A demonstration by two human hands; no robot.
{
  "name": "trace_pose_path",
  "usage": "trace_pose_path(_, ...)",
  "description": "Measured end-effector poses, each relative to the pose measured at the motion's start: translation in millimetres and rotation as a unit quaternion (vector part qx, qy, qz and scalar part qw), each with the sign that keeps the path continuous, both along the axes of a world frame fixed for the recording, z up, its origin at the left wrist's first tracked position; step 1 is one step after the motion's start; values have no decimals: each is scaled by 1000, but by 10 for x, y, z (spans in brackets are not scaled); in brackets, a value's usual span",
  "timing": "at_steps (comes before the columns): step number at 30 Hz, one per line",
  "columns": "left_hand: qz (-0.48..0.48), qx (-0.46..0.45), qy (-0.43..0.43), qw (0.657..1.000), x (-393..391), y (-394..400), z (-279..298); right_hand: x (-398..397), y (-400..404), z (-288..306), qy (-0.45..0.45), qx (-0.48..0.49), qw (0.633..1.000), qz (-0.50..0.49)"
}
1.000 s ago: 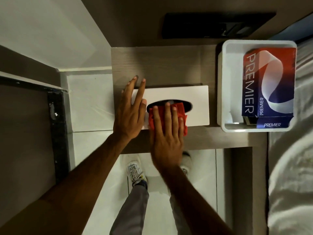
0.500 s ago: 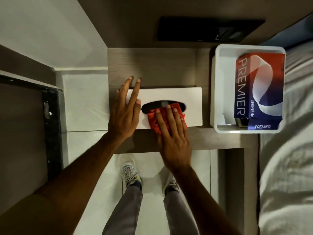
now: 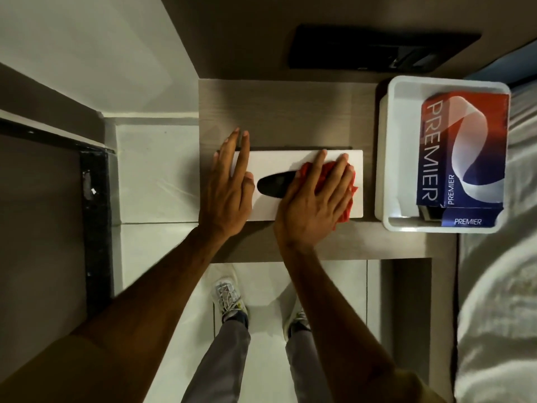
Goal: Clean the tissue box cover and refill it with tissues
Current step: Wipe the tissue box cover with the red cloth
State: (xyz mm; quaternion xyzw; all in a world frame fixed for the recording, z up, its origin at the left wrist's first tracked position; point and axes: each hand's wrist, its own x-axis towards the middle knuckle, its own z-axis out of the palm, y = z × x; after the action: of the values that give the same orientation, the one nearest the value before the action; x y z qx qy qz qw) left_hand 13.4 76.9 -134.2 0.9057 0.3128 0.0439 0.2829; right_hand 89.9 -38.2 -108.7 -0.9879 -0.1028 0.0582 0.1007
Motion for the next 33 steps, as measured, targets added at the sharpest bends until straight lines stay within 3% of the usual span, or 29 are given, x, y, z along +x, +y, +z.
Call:
trace_pose_path(10,1,-3,-2,1000,-4,-7,27,141,-348,-11,25,9,965,260)
trace_pose_path(17,-4,5,10,1000,-5,6,4,134,-639,-29,-5,67,996,66)
trace_pose_path(21,-4,13,7,1000,-4,-4,8,163,-330,-50,-25,123,989,-83)
trace_pose_path(24,-2,15,7,1000,-5,-7,27,176,-197,-49,-41,126,981,-139)
trace_pose_path(29,-1,4,0,1000,-6,-8,29,178,-24,-8,-34,90,989,-115)
trace_pose_path(33,-9,-8,-13,1000,-8,-4,27,134,191,23,24,88,993,73)
